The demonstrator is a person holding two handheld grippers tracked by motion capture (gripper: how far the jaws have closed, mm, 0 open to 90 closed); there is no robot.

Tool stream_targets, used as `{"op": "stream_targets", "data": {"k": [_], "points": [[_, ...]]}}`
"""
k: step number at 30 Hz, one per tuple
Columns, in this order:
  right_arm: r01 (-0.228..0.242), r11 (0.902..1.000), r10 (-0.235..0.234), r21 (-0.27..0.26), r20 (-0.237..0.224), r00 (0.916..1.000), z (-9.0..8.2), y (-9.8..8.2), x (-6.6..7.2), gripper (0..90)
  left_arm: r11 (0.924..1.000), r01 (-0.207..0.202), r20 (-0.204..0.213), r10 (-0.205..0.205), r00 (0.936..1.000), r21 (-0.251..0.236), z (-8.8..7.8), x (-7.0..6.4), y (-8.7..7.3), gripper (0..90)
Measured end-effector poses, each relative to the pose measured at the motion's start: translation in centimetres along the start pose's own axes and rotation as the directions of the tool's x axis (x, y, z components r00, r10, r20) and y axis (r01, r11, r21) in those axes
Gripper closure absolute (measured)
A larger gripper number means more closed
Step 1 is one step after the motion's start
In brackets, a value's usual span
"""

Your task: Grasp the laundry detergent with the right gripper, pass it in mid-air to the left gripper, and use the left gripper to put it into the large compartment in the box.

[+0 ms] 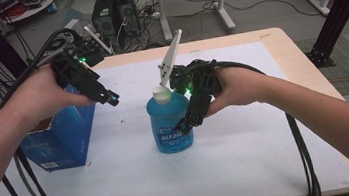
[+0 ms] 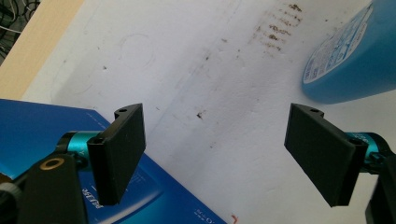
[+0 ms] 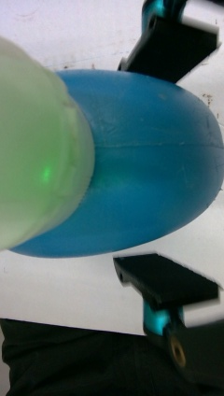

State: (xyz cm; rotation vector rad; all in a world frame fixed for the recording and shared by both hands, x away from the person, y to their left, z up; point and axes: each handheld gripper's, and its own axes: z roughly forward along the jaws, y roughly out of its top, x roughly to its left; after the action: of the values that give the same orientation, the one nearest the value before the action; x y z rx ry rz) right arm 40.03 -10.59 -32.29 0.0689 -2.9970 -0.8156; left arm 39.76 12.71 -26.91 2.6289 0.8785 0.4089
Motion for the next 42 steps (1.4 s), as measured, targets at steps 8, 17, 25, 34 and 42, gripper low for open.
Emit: {"op": "stream_targets", "data": {"k": [8, 17, 25, 34, 42], "points": [[-0.012, 0.9999, 0.012, 0.009, 0.016, 0.9998, 0.09, -0.1, -0.03, 18.5, 0.9999, -0.006, -0.008, 0.006, 1.0, -0.011, -0.17, -0.06, 0.22, 20.7], [-0.006, 0.9999, 0.006, -0.009, 0.003, 1.0, -0.04, -0.18, -0.19, 25.3, 0.9999, 0.001, -0.008, -0.001, 1.0, -0.016, -0.26, -0.11, 0.34, 20.7], [0.003, 1.0, -0.003, -0.007, -0.002, 1.0, 0.12, -0.21, -0.1, 27.2, 0.9999, 0.0, -0.01, 0.0, 1.0, -0.014, -0.31, -0.15, 0.38, 20.7], [0.004, 0.9999, -0.004, -0.011, 0.002, 1.0, 0.27, -0.2, -0.11, 30.6, 0.9999, 0.001, -0.009, -0.001, 1.0, -0.014, -0.37, -0.1, 0.28, 20.7], [-0.004, 0.9999, 0.004, -0.015, 0.005, 1.0, 0.31, -0.34, -0.08, 31.3, 0.9999, -0.002, -0.009, 0.002, 1.0, -0.012, -0.41, -0.06, 0.24, 20.7]]}}
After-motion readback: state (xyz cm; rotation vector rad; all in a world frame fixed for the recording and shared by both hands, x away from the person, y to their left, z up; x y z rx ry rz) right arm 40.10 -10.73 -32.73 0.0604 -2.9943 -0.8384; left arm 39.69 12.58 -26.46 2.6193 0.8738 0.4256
